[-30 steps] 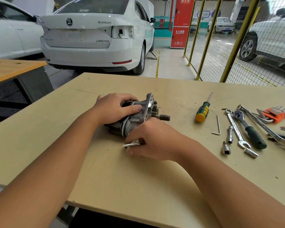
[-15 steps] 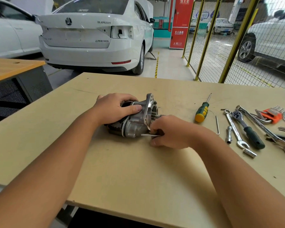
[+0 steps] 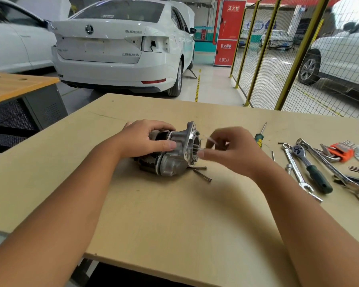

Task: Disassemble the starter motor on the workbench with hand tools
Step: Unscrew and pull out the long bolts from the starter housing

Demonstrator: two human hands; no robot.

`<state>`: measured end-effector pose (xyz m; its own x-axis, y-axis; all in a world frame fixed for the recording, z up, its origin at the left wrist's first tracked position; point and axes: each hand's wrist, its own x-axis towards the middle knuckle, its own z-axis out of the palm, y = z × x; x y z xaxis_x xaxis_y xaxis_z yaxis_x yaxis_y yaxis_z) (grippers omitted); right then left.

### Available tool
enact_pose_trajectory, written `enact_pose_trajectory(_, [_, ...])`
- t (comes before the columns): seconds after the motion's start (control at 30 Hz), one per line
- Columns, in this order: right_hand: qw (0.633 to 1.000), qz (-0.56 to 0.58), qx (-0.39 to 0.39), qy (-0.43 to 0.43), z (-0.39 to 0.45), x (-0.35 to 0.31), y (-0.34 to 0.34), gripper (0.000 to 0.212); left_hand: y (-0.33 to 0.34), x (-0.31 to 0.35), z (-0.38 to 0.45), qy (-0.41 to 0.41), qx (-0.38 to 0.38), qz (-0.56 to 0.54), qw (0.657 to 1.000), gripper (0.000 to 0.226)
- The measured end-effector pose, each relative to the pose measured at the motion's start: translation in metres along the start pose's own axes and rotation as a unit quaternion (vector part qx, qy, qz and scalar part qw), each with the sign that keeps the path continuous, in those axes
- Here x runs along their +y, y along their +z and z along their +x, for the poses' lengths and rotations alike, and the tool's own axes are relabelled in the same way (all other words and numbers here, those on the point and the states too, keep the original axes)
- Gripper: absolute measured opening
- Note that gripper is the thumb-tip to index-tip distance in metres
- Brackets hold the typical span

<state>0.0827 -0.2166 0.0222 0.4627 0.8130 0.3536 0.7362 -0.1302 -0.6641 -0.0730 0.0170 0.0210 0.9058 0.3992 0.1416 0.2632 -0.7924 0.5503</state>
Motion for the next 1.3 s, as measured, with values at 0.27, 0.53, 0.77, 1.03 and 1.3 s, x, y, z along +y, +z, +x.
enact_pose_trajectory(0.27, [0.988, -0.152, 0.011, -0.022, 0.006, -0.012, 0.036, 0.119, -0.025, 0.0, -0.009, 0.011, -0.184, 0.096, 0.978, 0.141])
enact_pose_trajectory(0.53, [0.978, -0.2, -0.036, -0.046, 0.021, -0.009, 0.029, 0.116, -0.015, 0.008, -0.008, 0.002, -0.137, 0.179, 0.974, 0.14])
enact_pose_trajectory(0.77, [0.985, -0.163, 0.004, -0.051, 0.018, 0.003, 0.017, 0.098, -0.013, 0.006, -0.008, 0.004, -0.122, 0.165, 0.979, 0.134])
enact_pose_trajectory(1.03, [0.989, -0.134, 0.006, -0.062, 0.013, 0.009, 0.006, 0.091, -0.016, 0.001, -0.007, 0.008, -0.121, 0.152, 0.981, 0.13])
enact_pose_trajectory(1.3, [0.994, -0.072, 0.084, -0.006, 0.004, 0.034, -0.008, 0.089, -0.02, -0.015, -0.006, -0.009, -0.104, 0.123, 0.987, 0.13])
